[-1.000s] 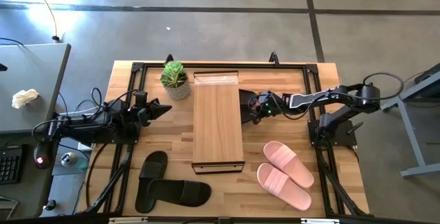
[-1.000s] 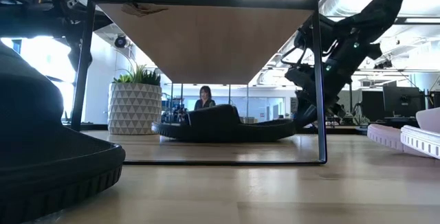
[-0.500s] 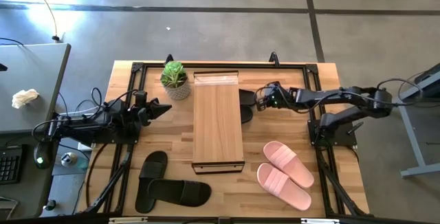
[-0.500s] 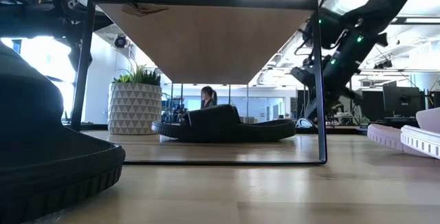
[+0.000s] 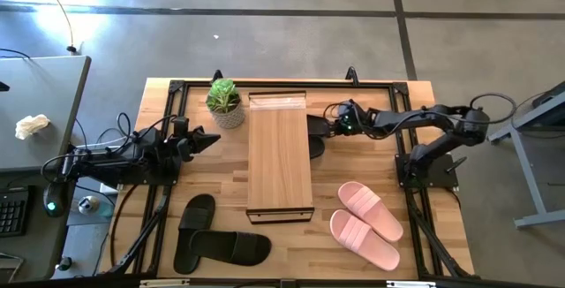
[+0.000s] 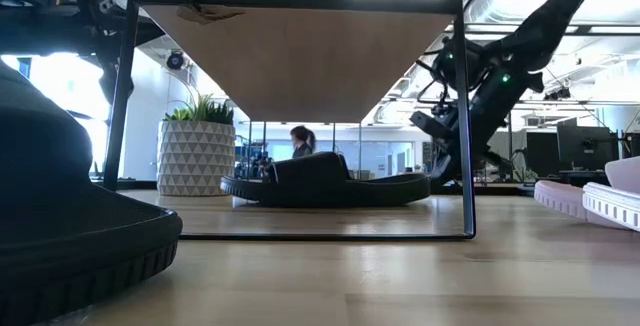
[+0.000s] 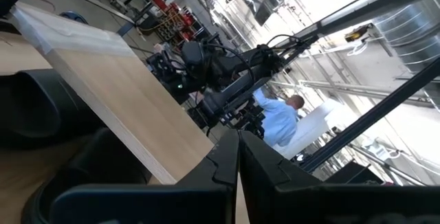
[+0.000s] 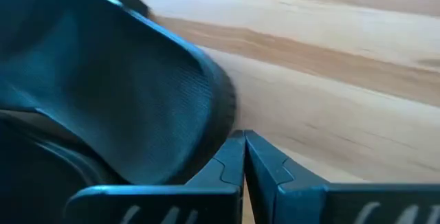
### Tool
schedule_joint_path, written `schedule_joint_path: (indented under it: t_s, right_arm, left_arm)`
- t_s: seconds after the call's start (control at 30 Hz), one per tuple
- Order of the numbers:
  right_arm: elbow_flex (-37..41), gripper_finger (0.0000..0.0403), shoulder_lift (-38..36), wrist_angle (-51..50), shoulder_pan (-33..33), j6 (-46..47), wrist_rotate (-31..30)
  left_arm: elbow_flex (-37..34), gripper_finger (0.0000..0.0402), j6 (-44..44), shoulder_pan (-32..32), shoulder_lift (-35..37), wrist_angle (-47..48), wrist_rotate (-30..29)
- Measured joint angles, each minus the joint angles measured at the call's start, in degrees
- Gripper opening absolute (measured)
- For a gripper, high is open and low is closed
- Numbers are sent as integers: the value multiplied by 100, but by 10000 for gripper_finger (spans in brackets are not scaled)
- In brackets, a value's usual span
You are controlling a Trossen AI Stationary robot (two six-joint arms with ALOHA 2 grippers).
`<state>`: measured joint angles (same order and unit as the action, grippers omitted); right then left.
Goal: Pick and place slides into the shelf
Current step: Move the top black slide under the shelf
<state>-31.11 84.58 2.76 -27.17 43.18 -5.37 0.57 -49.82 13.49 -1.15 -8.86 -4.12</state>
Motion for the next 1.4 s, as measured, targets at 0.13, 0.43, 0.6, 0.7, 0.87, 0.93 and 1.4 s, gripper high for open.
schedule_joint_path:
  t_s: [0.13,0.43,0.6,0.7,0.87,0.93,1.4]
  right_arm:
    - [0,0,113,521,86,50,27]
    - [-2,0,304,682,104,206,209]
    - [-3,0,527,1251,106,335,363]
    - [-120,0,627,1196,106,333,384]
    - [-455,0,736,939,106,152,401]
    - [-610,0,742,718,106,85,361]
    - [-1419,0,592,-1638,231,-588,240]
  left_arm:
    - [0,3,0,1,0,0,0]
    - [0,3,2,0,2,0,2]
    - [-1,3,2,1,2,0,2]
    - [1,3,2,-1,0,0,2]
    - [0,3,3,0,1,-2,2]
    - [0,3,4,1,0,-1,2]
    - [-1,3,-1,1,0,-2,2]
